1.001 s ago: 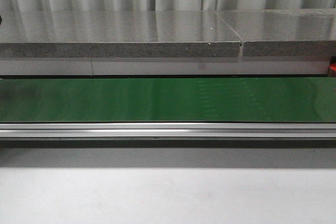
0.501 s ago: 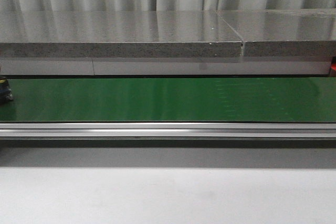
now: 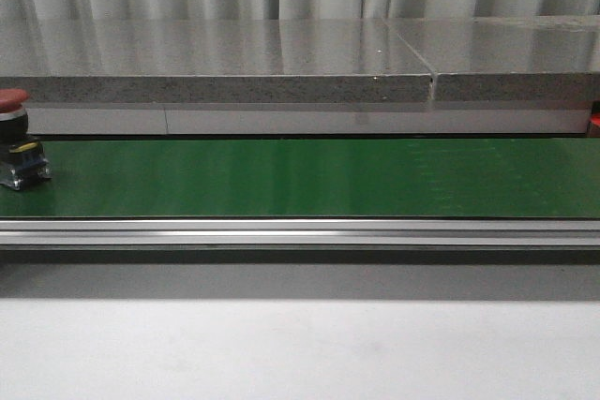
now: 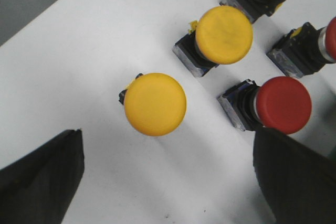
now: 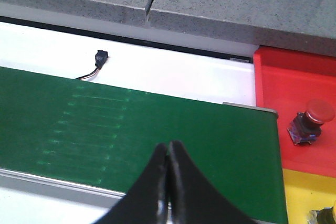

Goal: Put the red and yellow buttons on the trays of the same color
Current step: 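Grasp a yellow-capped push button with the left gripper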

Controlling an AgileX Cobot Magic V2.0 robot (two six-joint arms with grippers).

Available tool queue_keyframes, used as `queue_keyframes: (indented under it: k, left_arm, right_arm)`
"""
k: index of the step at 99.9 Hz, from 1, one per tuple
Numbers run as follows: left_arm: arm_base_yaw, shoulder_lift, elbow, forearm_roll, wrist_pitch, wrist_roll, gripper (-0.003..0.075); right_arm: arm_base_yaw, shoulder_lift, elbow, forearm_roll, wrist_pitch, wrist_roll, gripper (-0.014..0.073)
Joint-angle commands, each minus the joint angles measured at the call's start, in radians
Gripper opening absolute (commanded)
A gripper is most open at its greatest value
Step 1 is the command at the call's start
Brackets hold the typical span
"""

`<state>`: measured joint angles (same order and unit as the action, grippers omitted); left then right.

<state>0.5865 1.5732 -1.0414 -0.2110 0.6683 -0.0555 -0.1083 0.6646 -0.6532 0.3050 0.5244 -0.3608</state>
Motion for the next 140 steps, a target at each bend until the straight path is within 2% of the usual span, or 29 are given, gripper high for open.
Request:
queue_keyframes:
  k: [1, 62, 70, 77, 84, 103, 112, 140]
  left_arm:
    - [0.002, -0.005, -0.020, -0.015, -0.072, -0.008, 0.0642]
    - [0.002, 0.194, -0.059, 0.001, -0.170, -0.008, 0.0638]
    - [0.002, 0.199, -0.059, 0.001, -0.183, -0.008, 0.0617]
    - [0.002, 0.199, -0.059, 0.001, -0.195, -0.008, 0.0553]
    - [0.002, 0.199, -0.059, 0.001, -0.205, -0.008, 0.0454]
    - [0.002, 0.197, -0.059, 0.001, -0.210, -0.008, 0.0111]
    - [0.002, 0.183, -0.059, 0.001, -0.210, -0.008, -0.0018]
    - [-0.002, 0.036, -0.059, 0.001, -0.187, -0.008, -0.0019]
  right_arm:
    - [-0.002, -0.005, -0.026, 0.009, -0.070, -0.007, -0.0068]
    - [-0.002, -0.005, -0.026, 0.009, -0.070, -0.007, -0.0068]
    - [-0.002, -0.005, -0.026, 0.009, -0.070, -0.007, -0.0068]
    - [-0.002, -0.005, -0.026, 0.009, -0.070, -0.007, -0.0068]
    - [-0.002, -0.005, -0.026, 0.009, -0.070, -0.007, -0.0068]
    - [-0.002, -0.005, -0.026, 0.009, -0.070, -0.007, -0.0068]
    - [-0.002, -0.005, -0.026, 0.009, -0.070, -0.007, -0.0068]
    - [-0.002, -0.005, -0.026, 0.009, -0.070, -0.007, -0.0068]
